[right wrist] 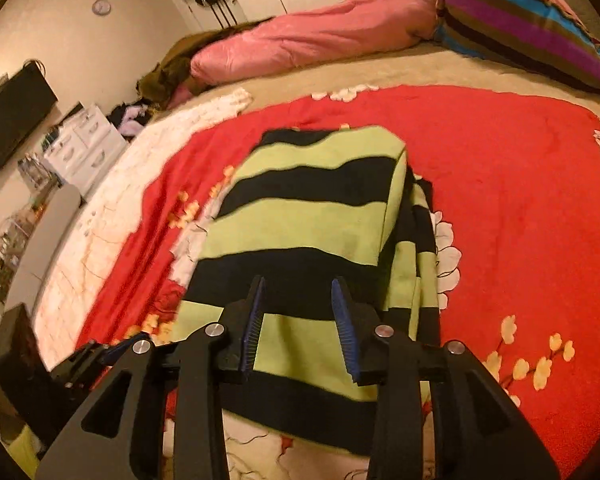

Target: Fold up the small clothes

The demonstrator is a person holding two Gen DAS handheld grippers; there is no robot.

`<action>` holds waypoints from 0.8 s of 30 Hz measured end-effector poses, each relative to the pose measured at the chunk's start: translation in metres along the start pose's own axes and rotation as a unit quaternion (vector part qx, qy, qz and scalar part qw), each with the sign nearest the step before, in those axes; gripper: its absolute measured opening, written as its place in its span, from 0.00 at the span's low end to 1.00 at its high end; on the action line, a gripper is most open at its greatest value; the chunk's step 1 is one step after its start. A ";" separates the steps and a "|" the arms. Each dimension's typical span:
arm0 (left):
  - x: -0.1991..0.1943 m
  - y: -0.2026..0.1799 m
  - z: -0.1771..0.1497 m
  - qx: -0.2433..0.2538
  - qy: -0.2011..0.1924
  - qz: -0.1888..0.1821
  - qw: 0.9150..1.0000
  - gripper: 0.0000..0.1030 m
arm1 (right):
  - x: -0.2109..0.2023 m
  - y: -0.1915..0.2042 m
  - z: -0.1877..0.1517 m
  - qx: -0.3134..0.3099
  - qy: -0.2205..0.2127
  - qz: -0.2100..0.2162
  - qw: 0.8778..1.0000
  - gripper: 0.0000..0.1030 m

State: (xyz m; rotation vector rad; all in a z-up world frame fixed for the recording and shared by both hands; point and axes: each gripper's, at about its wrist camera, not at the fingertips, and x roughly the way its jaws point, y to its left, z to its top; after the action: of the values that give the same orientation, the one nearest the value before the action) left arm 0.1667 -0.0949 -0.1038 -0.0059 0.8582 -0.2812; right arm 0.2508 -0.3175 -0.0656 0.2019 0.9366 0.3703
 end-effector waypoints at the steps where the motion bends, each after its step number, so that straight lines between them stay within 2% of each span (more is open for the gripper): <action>1: 0.001 0.001 0.000 -0.002 0.002 -0.001 1.000 0.56 | 0.006 -0.002 -0.001 -0.005 0.009 -0.013 1.000 0.33; 4: 0.002 0.005 0.000 -0.013 0.007 -0.008 1.000 0.59 | 0.025 -0.015 -0.007 -0.008 0.039 -0.037 0.999 0.33; 9: 0.001 0.011 0.001 -0.021 0.005 -0.010 1.000 0.60 | 0.031 -0.025 -0.014 0.010 0.035 -0.029 0.999 0.33; 16: -0.013 0.017 0.005 -0.038 -0.007 -0.007 0.999 0.67 | 0.016 -0.025 -0.015 0.024 0.039 -0.021 0.999 0.38; 18: -0.014 0.018 0.006 -0.041 -0.010 -0.007 0.999 0.68 | 0.013 -0.026 -0.017 0.026 0.038 -0.025 0.999 0.43; 24: -0.021 0.018 0.007 -0.044 -0.018 -0.004 0.999 0.73 | -0.002 -0.029 -0.022 0.036 0.035 -0.018 0.999 0.44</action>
State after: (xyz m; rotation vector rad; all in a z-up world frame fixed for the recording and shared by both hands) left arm 0.1636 -0.0735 -0.0859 -0.0960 0.8345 -0.2509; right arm 0.2380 -0.3449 -0.0865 0.2388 1.0213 0.3116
